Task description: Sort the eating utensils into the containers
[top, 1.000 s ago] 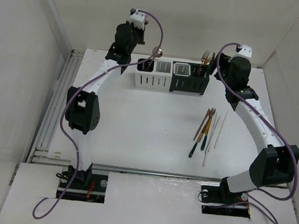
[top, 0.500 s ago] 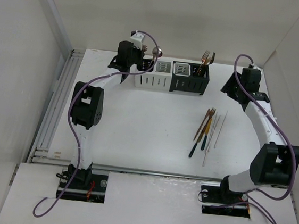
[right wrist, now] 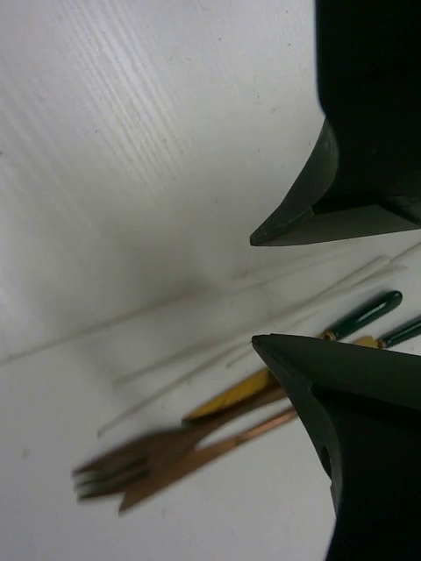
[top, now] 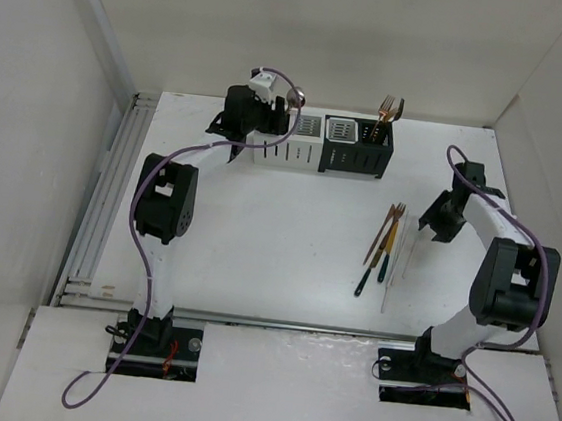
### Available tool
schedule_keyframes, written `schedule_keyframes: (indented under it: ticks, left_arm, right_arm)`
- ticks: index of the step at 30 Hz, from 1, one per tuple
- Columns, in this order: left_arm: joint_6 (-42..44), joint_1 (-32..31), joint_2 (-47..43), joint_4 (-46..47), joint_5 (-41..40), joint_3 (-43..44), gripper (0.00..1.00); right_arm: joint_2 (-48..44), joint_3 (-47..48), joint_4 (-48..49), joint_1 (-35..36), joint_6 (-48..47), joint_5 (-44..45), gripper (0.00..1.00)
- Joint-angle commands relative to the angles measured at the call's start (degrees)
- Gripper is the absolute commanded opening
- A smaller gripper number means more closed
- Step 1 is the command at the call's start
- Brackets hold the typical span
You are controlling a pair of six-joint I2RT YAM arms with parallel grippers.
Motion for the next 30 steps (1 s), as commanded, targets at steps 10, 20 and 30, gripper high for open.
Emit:
schedule_keyframes:
  ticks: [10, 20, 30]
  left_arm:
    - [1.63, 1.09, -11.99, -18.85, -10.78, 8.94, 0.67]
    - [2.78, 1.09, -19.38, -20.63, -13.08, 0.07, 0.67]
    - [4.36, 2.85, -23.34, -21.77, -12.55, -4.07, 0.67]
  right_arm:
    - [14.17, 3.00, 0.53, -1.08, -7.45, 1.54, 0.47]
    - [16.65, 5.38, -1.75, -1.08, -10.19, 3.04, 0.00]
    - [-4.43, 18.86, 2.17, 6.53, -13.95, 28.07, 0.00]
